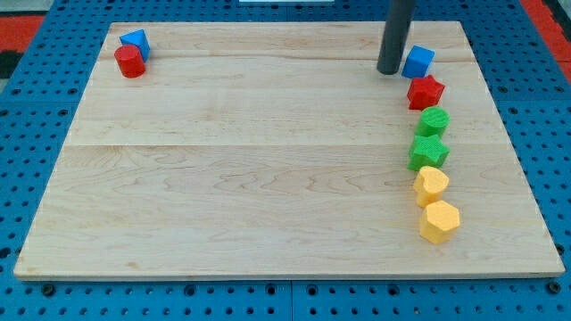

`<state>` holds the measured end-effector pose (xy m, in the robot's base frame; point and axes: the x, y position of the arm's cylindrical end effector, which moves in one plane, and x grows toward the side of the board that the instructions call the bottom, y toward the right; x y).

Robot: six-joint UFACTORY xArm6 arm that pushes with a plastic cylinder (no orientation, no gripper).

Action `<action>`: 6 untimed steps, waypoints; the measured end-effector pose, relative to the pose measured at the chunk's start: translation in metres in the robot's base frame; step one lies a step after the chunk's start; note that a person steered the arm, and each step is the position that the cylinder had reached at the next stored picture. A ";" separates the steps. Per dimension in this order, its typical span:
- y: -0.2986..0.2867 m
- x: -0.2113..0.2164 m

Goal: Move the blue cube towards top right

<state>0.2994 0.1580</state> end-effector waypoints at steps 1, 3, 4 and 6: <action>0.007 -0.022; 0.007 -0.020; 0.029 -0.016; 0.031 -0.015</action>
